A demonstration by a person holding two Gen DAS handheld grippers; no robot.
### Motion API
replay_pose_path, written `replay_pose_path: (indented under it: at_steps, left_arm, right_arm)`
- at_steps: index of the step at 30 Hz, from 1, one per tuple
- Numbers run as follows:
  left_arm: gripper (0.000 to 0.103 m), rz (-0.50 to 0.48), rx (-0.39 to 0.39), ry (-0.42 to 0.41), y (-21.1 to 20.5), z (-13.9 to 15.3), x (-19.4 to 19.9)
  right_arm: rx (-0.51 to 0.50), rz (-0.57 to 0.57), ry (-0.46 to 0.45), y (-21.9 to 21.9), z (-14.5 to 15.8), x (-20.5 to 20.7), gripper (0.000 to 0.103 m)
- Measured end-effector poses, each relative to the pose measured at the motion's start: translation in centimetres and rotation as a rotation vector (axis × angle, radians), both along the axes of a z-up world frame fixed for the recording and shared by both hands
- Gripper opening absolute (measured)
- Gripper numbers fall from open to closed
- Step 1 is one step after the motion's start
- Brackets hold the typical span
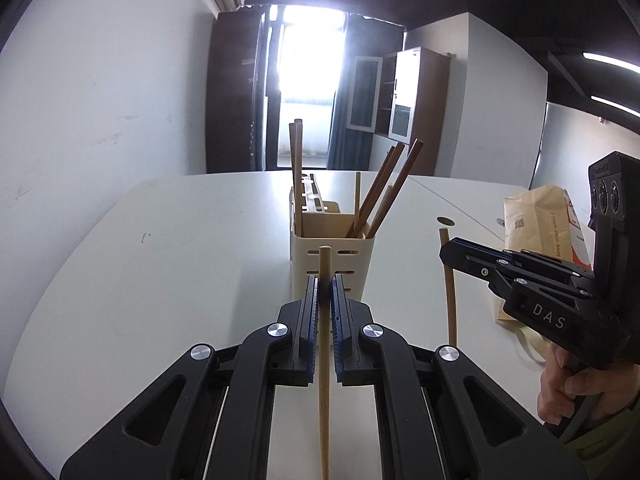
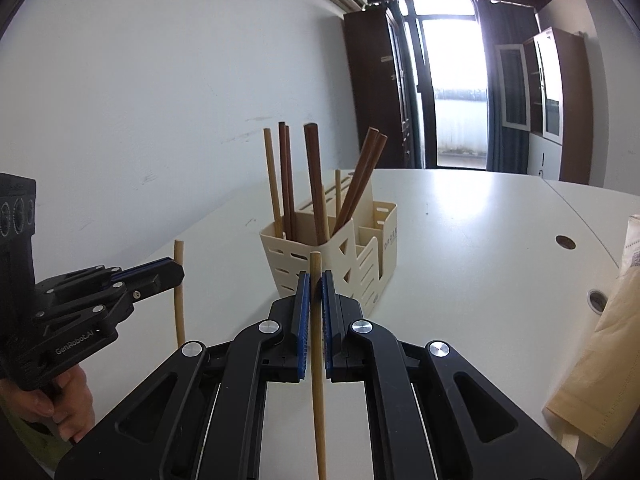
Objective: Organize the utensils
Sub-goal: 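Lift both pale chopsticks and carry them above the cream holder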
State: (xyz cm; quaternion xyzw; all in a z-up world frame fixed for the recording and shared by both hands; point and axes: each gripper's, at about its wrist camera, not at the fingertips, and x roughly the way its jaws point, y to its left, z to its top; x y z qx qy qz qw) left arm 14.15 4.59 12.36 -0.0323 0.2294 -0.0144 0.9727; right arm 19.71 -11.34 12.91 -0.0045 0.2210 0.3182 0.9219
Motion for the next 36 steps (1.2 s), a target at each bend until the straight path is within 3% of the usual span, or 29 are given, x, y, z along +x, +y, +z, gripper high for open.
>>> replay_pose_path:
  at_steps: [16,27,36]
  left_arm:
    - [0.006,-0.011,-0.003,-0.177,-1.5,6.3,-0.1]
    - [0.006,0.003,0.012,-0.274,-1.7,9.0,0.9]
    - [0.006,0.017,0.007,-0.297,-1.0,8.9,2.0]
  right_arm:
    - [0.009,-0.004,-0.193,0.7,7.5,-0.6,0.007]
    - [0.027,-0.011,-0.262,1.2,9.0,0.7,0.007]
    - [0.058,0.005,-0.305,1.6,9.5,1.4,0.007]
